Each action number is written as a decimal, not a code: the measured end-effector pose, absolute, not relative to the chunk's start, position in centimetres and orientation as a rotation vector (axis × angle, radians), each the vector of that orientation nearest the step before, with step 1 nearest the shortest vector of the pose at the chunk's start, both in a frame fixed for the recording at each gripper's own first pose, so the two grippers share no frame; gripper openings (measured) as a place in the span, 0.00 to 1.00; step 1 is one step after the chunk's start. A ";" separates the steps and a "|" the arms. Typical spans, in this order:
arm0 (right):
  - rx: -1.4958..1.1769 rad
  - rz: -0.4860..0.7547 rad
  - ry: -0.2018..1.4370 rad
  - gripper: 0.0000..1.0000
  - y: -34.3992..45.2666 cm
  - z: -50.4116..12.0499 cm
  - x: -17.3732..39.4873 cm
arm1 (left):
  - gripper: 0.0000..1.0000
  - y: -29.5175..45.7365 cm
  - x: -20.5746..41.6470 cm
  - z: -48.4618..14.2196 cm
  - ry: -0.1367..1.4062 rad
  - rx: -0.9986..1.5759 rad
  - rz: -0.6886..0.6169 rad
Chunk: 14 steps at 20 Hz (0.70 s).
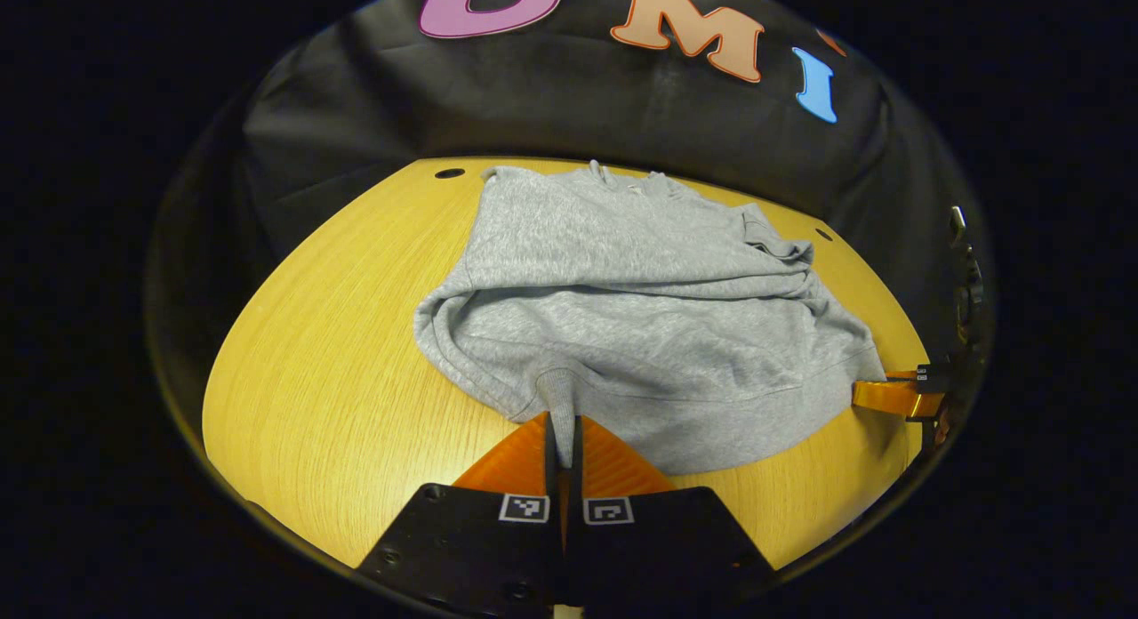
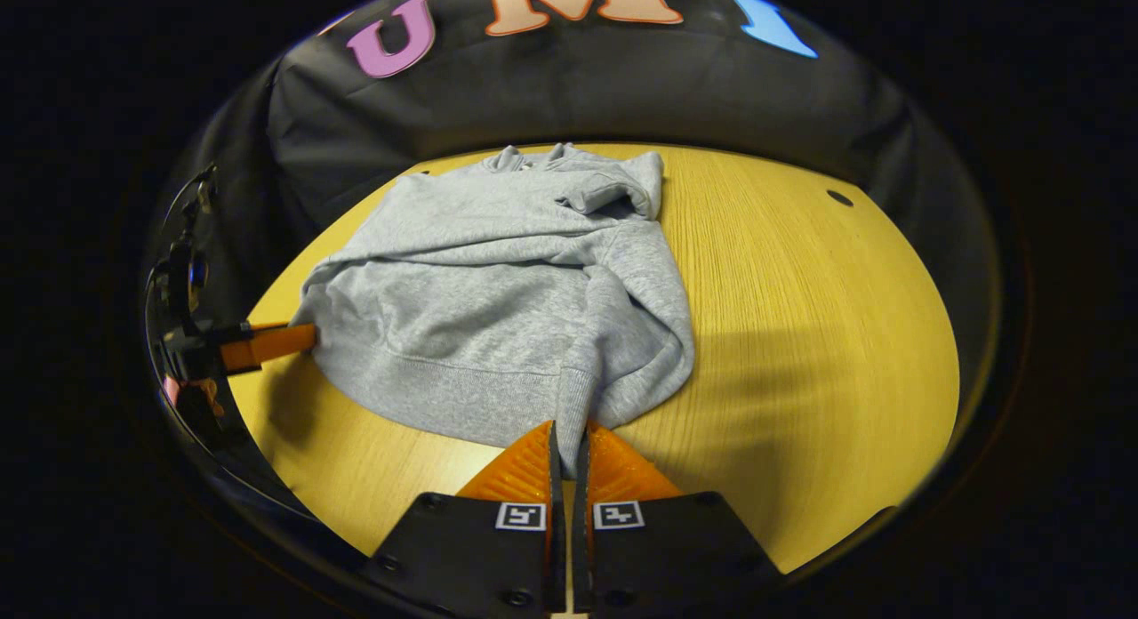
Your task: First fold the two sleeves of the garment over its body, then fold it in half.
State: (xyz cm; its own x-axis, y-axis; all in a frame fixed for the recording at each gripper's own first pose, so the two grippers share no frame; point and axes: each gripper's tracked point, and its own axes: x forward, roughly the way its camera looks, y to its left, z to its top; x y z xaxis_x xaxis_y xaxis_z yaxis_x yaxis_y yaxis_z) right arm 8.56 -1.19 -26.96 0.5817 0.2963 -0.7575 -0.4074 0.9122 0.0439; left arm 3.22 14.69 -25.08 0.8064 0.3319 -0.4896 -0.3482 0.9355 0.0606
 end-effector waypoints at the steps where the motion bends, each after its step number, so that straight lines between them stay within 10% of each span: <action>1: -0.135 0.406 0.854 0.05 -1.2 -26.8 8.8 | 0.00 14.7 3.4 -25.0 0.518 -0.047 0.361; 14: -0.032 0.404 0.696 0.05 1.1 -19.3 13.8 | 0.00 14.4 6.5 -16.1 0.328 -0.159 0.310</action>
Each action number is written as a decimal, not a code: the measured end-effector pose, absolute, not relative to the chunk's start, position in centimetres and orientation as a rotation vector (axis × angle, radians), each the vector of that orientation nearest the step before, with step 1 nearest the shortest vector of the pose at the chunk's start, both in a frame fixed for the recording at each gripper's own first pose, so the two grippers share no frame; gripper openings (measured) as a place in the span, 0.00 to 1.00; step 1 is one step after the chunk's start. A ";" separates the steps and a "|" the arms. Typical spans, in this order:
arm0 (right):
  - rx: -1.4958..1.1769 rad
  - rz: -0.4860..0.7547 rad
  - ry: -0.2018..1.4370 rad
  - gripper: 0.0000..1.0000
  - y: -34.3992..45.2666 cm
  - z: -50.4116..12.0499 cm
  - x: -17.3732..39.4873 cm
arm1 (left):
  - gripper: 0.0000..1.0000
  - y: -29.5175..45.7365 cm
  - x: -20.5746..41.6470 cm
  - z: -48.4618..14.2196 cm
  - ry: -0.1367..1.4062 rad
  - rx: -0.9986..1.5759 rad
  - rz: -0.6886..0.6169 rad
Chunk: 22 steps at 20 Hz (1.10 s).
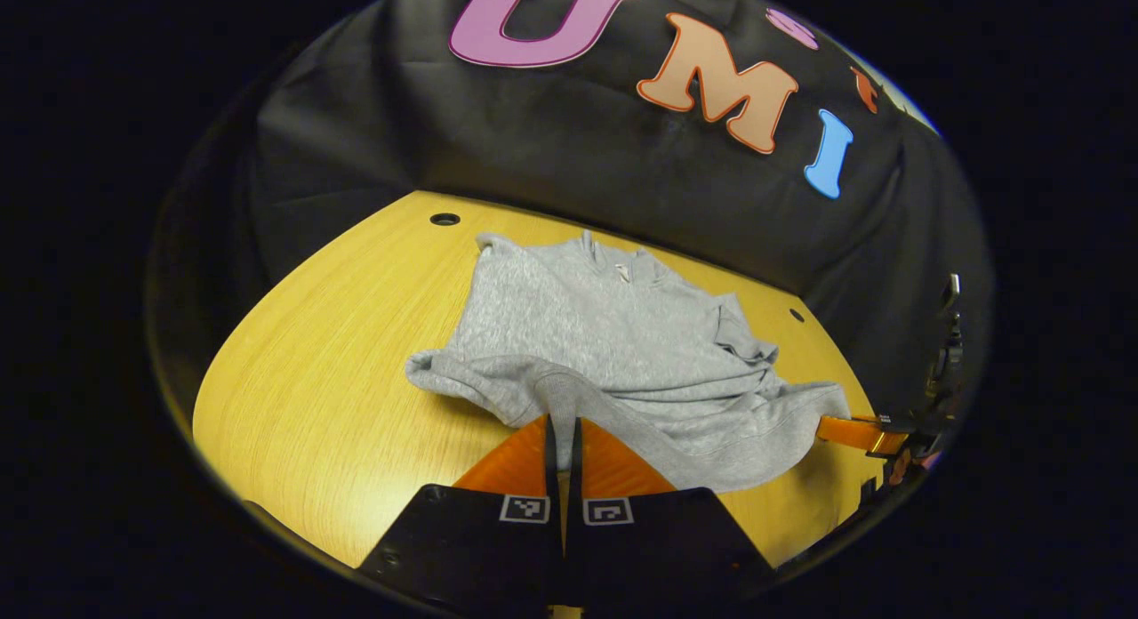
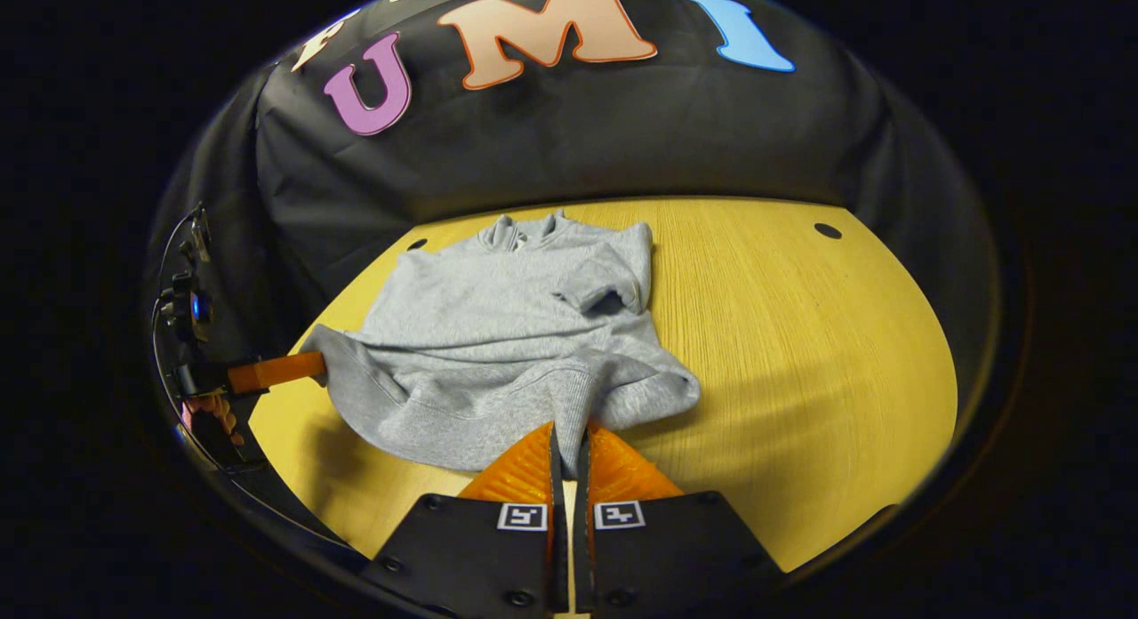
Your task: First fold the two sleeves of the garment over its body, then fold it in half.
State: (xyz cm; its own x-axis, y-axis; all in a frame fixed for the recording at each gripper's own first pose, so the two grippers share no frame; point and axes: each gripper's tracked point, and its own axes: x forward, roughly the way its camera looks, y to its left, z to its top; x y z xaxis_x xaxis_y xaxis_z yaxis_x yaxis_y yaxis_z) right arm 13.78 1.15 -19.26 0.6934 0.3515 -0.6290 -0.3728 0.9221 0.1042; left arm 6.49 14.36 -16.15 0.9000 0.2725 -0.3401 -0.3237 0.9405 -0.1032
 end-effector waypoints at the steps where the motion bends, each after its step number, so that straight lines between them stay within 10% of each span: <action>1: -0.026 0.404 0.680 0.05 1.4 -18.8 14.5 | 0.00 14.6 6.9 -15.3 0.310 -0.165 0.308; 22: 0.025 0.356 0.767 0.05 4.9 -23.0 28.4 | 0.00 22.7 20.7 -17.0 0.415 -0.126 0.344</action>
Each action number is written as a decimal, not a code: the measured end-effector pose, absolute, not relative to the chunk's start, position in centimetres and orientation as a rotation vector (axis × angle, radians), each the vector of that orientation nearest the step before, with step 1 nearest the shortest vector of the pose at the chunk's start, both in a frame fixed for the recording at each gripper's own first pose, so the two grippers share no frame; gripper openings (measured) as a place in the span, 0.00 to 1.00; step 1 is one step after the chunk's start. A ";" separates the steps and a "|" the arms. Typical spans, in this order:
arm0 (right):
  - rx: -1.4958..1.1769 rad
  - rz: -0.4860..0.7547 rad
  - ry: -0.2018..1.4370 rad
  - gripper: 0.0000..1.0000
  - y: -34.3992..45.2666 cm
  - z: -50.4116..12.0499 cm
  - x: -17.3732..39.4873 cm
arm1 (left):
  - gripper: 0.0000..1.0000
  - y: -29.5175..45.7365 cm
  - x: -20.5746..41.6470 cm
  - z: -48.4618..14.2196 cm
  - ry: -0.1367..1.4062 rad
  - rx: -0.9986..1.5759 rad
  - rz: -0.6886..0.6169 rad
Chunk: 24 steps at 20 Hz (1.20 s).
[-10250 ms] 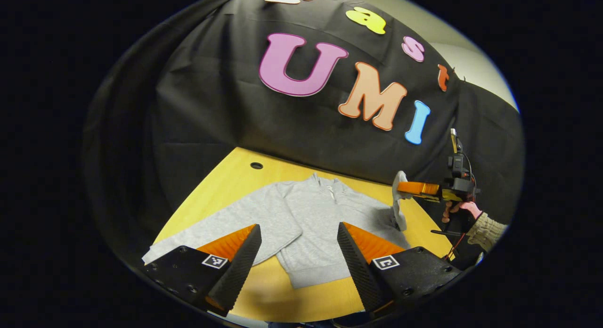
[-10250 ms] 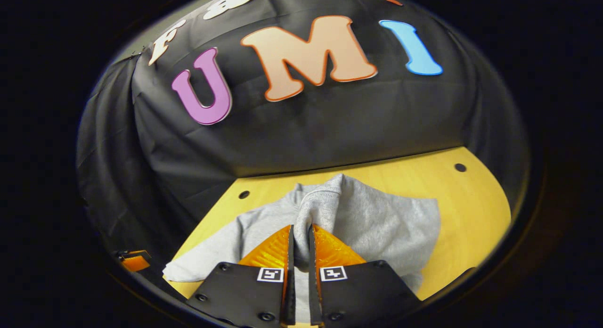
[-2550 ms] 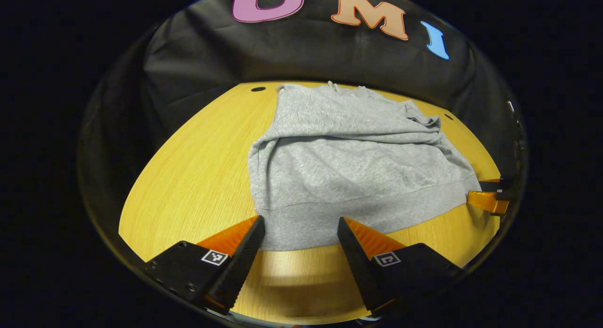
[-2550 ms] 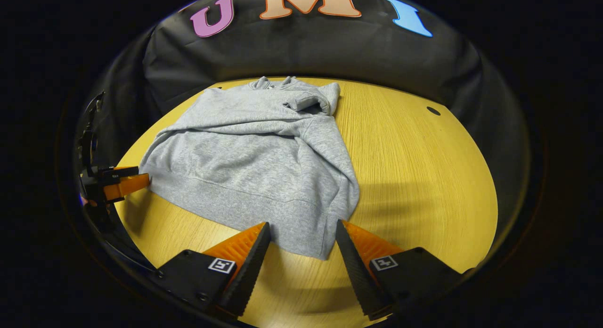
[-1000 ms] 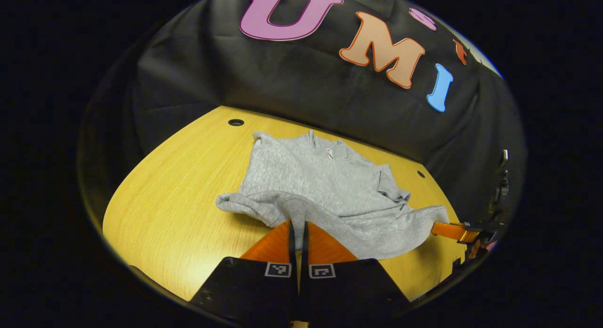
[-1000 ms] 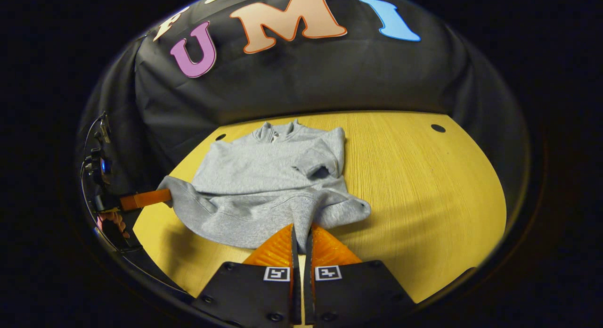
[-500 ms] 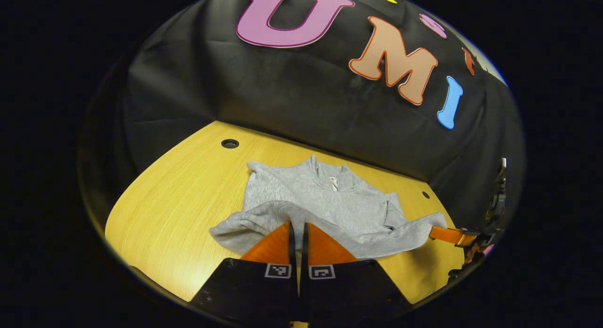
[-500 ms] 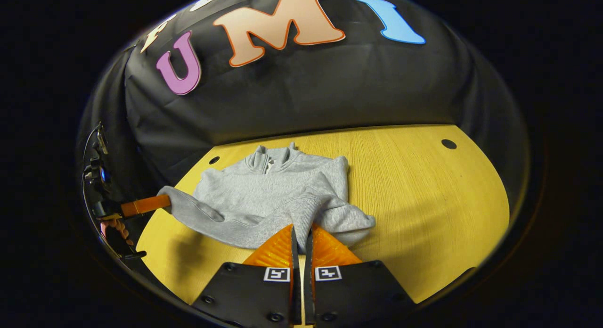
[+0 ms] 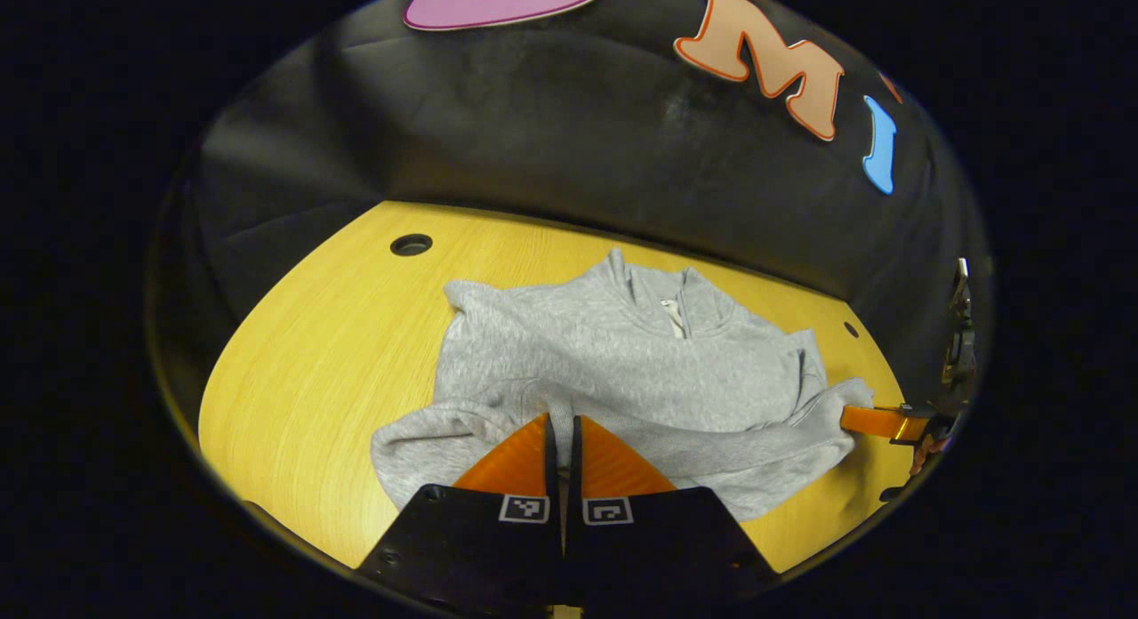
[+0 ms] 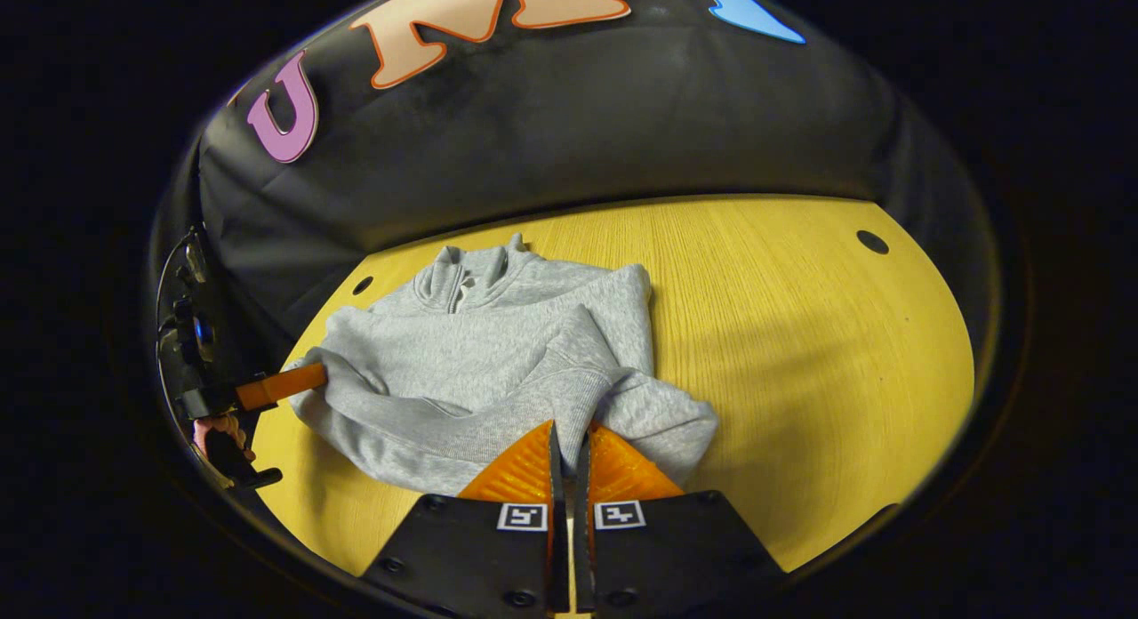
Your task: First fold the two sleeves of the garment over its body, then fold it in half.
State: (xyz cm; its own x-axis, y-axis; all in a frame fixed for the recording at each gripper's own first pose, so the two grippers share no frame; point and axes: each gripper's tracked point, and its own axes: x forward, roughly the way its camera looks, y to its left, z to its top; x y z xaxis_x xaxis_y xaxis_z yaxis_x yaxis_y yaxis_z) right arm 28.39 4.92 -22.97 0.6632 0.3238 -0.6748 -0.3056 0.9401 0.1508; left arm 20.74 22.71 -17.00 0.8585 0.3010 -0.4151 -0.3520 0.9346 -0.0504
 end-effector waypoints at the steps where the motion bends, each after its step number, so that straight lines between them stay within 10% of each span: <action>1: 0.026 0.357 0.764 0.05 4.7 -22.8 28.4 | 0.00 22.8 20.7 -17.3 0.402 -0.154 0.348; 5: 0.088 0.377 0.779 0.16 5.0 -22.6 28.3 | 0.14 22.7 20.9 -17.0 0.362 -0.214 0.322; 10: 0.069 0.396 0.674 0.65 5.6 -19.3 28.9 | 0.79 21.9 20.6 -14.3 0.346 -0.060 0.330; 14: -0.005 0.411 0.584 0.98 5.4 -15.8 28.6 | 0.93 21.1 19.9 -7.9 0.241 0.129 0.336; 24: -0.050 0.438 0.412 0.96 4.4 -6.0 17.9 | 0.94 14.9 10.2 -2.2 0.143 0.113 0.245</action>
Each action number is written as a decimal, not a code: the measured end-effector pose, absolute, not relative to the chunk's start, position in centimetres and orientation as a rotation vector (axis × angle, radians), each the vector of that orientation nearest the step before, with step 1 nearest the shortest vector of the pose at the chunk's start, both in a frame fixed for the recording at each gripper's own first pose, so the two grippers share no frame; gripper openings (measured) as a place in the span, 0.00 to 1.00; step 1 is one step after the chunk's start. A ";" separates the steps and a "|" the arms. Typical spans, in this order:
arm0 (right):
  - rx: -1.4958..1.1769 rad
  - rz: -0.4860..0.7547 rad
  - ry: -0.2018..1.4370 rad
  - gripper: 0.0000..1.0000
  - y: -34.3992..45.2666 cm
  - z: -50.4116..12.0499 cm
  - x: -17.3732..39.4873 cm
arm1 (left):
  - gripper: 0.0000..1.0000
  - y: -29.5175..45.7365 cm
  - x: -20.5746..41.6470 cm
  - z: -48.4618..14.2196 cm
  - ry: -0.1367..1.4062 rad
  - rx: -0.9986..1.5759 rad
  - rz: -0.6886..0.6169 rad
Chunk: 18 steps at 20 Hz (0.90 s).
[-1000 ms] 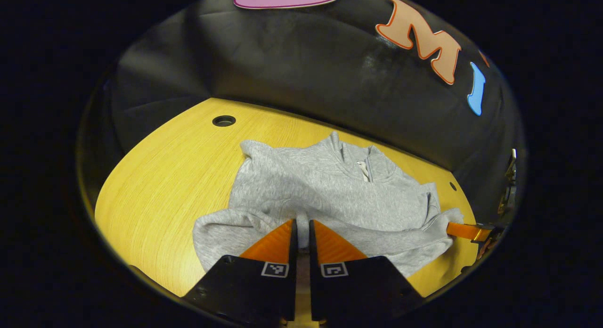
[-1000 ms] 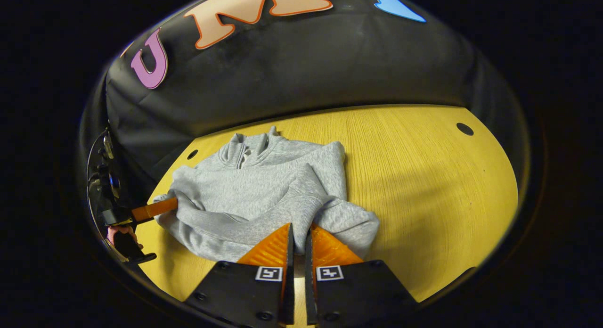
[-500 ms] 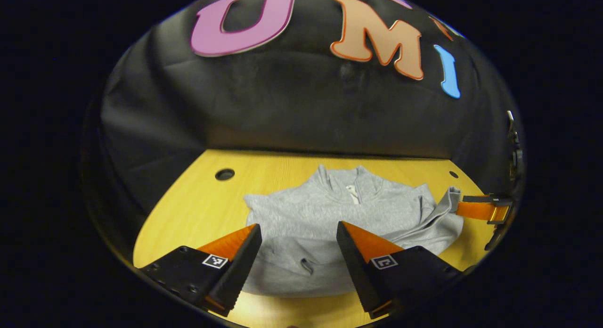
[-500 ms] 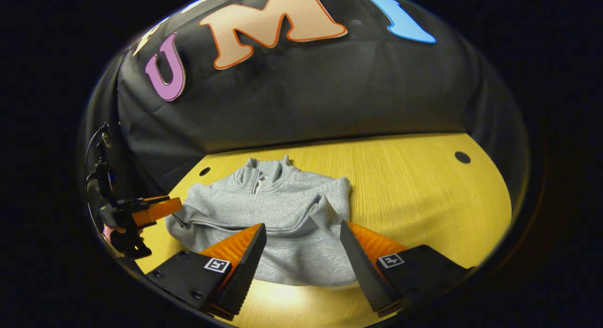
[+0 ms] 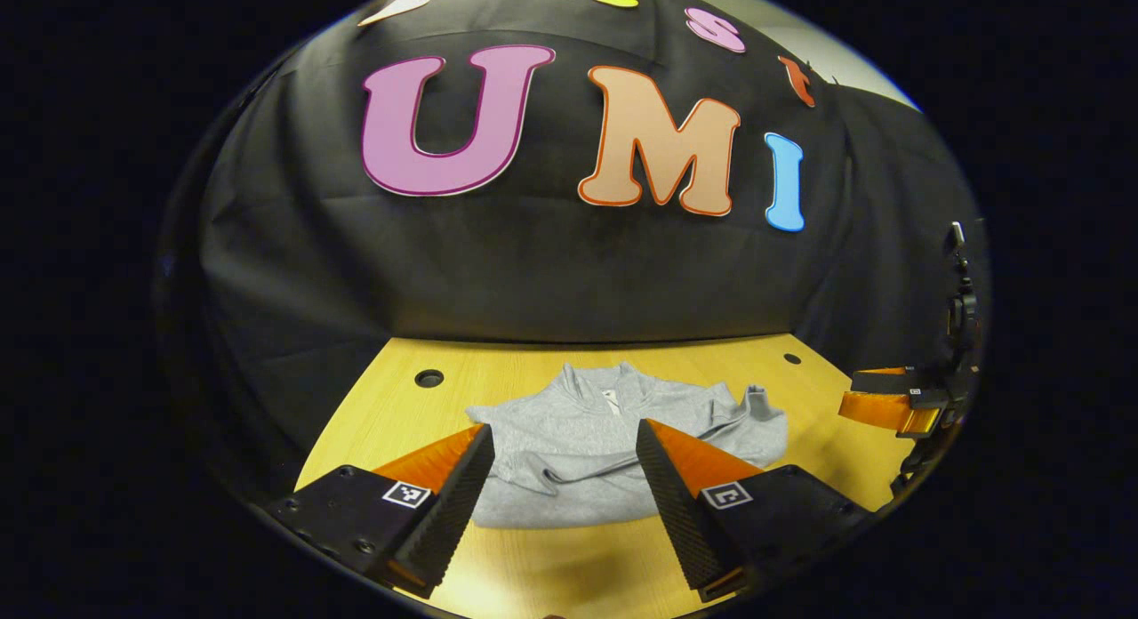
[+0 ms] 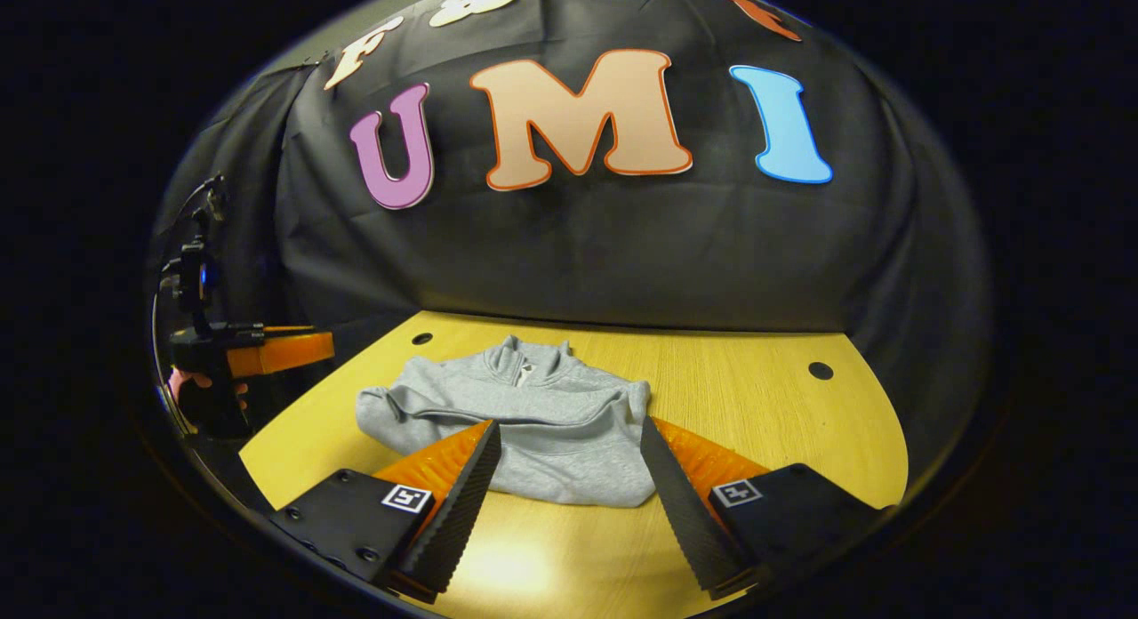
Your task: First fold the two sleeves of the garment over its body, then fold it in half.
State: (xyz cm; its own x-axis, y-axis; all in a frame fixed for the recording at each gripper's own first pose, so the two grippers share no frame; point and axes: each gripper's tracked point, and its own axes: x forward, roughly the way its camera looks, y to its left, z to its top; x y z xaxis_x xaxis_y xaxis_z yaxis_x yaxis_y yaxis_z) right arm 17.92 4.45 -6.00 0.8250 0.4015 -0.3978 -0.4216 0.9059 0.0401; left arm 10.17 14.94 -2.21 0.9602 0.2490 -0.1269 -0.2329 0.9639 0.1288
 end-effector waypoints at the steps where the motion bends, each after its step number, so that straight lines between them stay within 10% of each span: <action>1: -0.029 0.426 0.404 0.99 4.2 -5.5 16.6 | 0.94 14.5 8.9 -2.6 0.148 0.106 0.249; 18: 0.031 0.105 0.388 0.98 -2.2 -6.0 7.6 | 0.94 12.0 3.2 -9.4 0.272 0.091 0.190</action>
